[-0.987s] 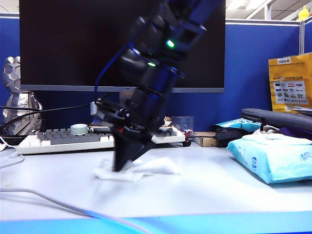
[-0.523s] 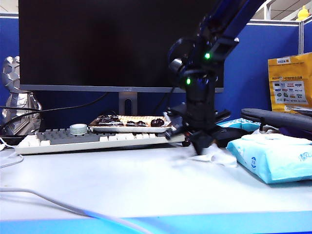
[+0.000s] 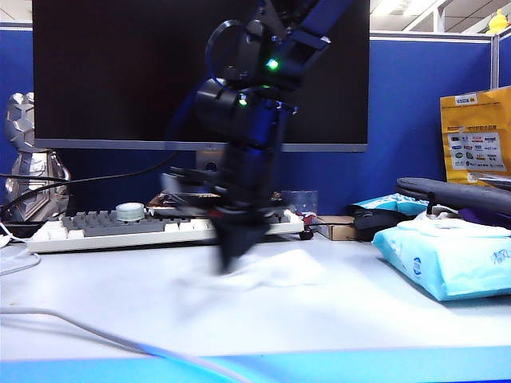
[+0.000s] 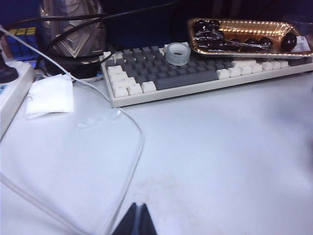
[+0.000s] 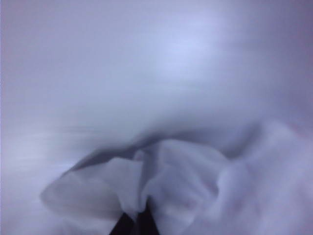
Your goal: Use the wet wipes on the table to wipe the cherry juice off the table, then put the wipes back on the table.
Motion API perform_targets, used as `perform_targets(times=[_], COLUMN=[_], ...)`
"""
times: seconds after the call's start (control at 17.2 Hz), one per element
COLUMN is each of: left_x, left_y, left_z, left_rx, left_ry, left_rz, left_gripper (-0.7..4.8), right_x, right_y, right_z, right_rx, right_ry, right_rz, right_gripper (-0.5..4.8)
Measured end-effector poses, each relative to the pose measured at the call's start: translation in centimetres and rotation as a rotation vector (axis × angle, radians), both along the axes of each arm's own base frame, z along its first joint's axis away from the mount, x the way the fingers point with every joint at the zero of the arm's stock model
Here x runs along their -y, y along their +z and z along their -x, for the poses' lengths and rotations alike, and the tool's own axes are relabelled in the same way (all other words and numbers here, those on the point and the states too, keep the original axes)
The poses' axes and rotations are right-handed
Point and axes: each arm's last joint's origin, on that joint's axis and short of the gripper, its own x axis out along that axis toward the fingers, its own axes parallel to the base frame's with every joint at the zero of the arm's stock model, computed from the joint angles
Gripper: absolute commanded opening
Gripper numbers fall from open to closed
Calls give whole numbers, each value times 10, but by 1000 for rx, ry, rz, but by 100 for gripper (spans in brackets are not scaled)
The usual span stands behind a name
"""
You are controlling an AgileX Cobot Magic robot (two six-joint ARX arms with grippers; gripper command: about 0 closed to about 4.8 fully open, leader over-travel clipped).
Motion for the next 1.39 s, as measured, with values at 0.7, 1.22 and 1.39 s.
perform_targets(times=[0.7,1.22,1.39], left_x=[0,0,0], left_y=[0,0,0], left_z=[0,0,0], left_rx=[0,0,0], left_ry=[0,0,0], left_rz=[0,0,0], left_gripper=[-3,-3,-3], right_x=[2,-46,-43], right_y=[-9,-18,-18], right_z=[-21,-12,-16], right_rx=[-106,362,281], right_ry=[74,-25,32], right_rz=[-384,-127,-225], right_gripper=[-5,-5,-5])
